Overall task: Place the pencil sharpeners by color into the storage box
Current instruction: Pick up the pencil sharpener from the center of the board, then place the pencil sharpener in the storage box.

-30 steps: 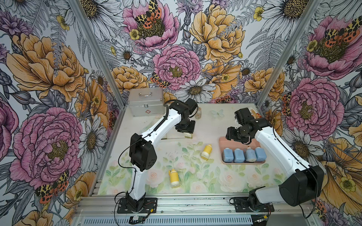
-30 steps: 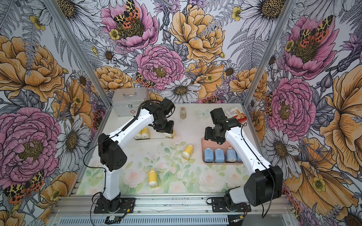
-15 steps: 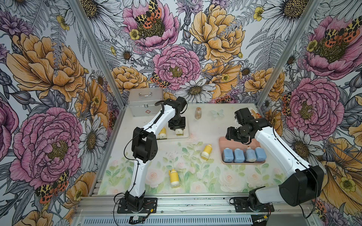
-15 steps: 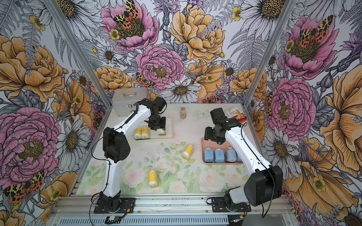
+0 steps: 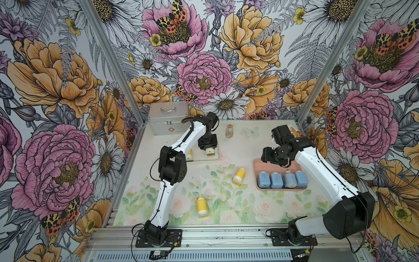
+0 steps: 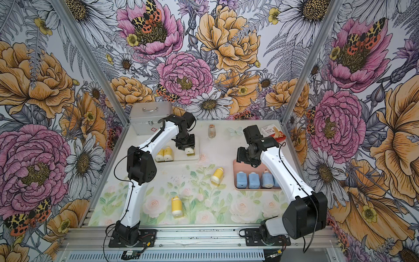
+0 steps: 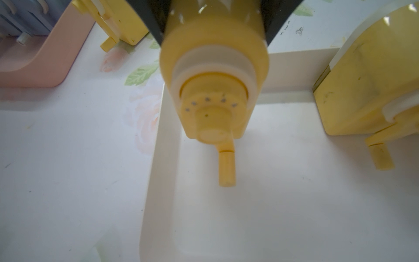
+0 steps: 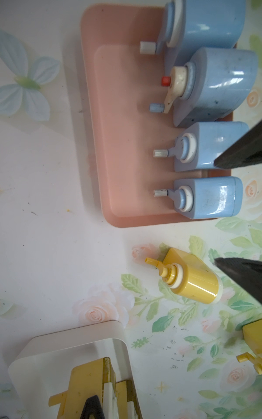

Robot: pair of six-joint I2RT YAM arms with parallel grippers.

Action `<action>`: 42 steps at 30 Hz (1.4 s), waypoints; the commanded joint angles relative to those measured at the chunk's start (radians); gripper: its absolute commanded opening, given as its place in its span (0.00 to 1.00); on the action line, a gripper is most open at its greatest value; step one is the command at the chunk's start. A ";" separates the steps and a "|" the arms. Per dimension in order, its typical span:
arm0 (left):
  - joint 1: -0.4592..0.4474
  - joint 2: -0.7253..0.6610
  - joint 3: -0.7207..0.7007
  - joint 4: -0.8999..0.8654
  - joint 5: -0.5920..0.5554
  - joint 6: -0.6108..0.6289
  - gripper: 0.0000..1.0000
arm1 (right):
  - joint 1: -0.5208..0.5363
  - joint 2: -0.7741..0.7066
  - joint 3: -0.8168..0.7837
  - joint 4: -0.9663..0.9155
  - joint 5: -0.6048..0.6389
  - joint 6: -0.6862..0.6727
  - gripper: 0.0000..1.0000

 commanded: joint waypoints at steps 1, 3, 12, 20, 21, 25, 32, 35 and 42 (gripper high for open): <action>-0.005 0.020 0.030 0.006 0.019 -0.019 0.47 | -0.008 0.009 0.000 0.016 -0.012 -0.017 0.64; -0.008 0.026 0.031 0.006 0.017 -0.021 0.47 | -0.009 0.011 0.000 0.016 -0.013 -0.017 0.64; -0.027 0.050 0.044 0.006 0.023 -0.015 0.47 | -0.009 0.015 -0.004 0.021 -0.012 -0.018 0.64; -0.041 0.066 0.051 0.005 0.030 -0.011 0.47 | -0.008 0.017 -0.014 0.028 -0.016 -0.016 0.64; -0.043 0.069 0.053 0.005 0.029 -0.011 0.47 | -0.008 0.017 -0.015 0.028 -0.016 -0.015 0.64; -0.050 0.076 0.065 0.005 0.035 -0.006 0.47 | -0.008 0.017 -0.019 0.030 -0.017 -0.016 0.64; -0.055 0.093 0.062 0.005 0.037 0.003 0.47 | -0.009 0.015 -0.024 0.033 -0.017 -0.015 0.64; -0.056 0.104 0.061 0.005 0.034 0.007 0.47 | -0.009 0.014 -0.026 0.035 -0.017 -0.014 0.64; -0.056 0.123 0.062 0.005 0.030 0.011 0.47 | -0.008 0.015 -0.024 0.035 -0.017 -0.014 0.64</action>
